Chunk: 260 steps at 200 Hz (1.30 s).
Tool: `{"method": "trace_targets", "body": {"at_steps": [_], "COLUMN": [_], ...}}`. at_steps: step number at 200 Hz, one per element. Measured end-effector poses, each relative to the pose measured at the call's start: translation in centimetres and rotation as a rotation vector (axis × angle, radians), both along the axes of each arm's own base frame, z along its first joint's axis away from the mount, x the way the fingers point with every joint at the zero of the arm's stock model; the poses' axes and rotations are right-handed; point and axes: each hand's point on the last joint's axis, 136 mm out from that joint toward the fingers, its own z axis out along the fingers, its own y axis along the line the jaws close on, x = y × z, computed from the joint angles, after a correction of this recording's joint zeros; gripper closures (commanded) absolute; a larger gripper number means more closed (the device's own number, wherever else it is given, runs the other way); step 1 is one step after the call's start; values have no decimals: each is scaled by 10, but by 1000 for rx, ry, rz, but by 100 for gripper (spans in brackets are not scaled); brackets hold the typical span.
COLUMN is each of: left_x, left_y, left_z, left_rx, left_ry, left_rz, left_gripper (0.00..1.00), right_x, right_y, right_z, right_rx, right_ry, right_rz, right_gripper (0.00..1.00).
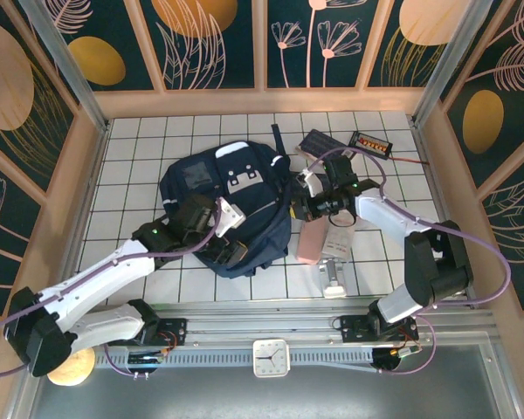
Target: Pack the student bag
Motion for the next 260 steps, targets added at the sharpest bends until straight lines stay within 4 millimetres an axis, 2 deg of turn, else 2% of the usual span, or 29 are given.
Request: {"method": "trace_targets", "body": {"at_steps": [46, 54, 58, 78, 82, 83, 115, 148, 182, 205, 237, 247, 254, 260], "left_x": [1, 2, 3, 6, 7, 7, 15, 27, 33, 38, 42, 41, 41, 41], "left_y": [-22, -24, -24, -30, -31, -31, -39, -48, -53, -61, -71, -70, -70, -69], "left_z": [-30, -33, -34, -42, -45, -45, -67, -61, -56, -55, -54, -54, -54, -54], "left_rx": [22, 23, 22, 22, 26, 27, 73, 62, 48, 33, 3, 6, 6, 8], "left_ry": [58, 61, 62, 68, 73, 73, 130, 138, 152, 175, 209, 217, 219, 221], "left_rz": [-50, -52, -52, -58, -58, -58, -46, -5, 24, 40, 63, 68, 72, 74], "left_gripper": [32, 37, 42, 88, 100, 100, 100, 100, 100, 100, 100, 100, 87, 68], "right_x": [9, 11, 11, 12, 12, 12, 11, 5, -15, -36, -66, -65, -63, -63], "right_y": [4, 4, 4, 5, 5, 5, 1, 2, 8, 14, 43, 46, 48, 49], "right_z": [14, 15, 16, 14, 13, 12, 3, 2, 2, -4, -14, -14, -14, -14], "right_rx": [9, 10, 10, 5, 3, 2, -56, -122, -159, -157, -140, -137, -132, -129], "right_ry": [-25, -27, -26, -19, -15, -15, 5, -9, -15, 1, 28, 28, 27, 28], "right_rz": [1, 1, 1, 2, 3, 3, 19, 60, 110, 135, 176, 157, 146, 139], "right_gripper": [100, 100, 100, 100, 100, 100, 100, 100, 100, 100, 100, 100, 100, 100]}}
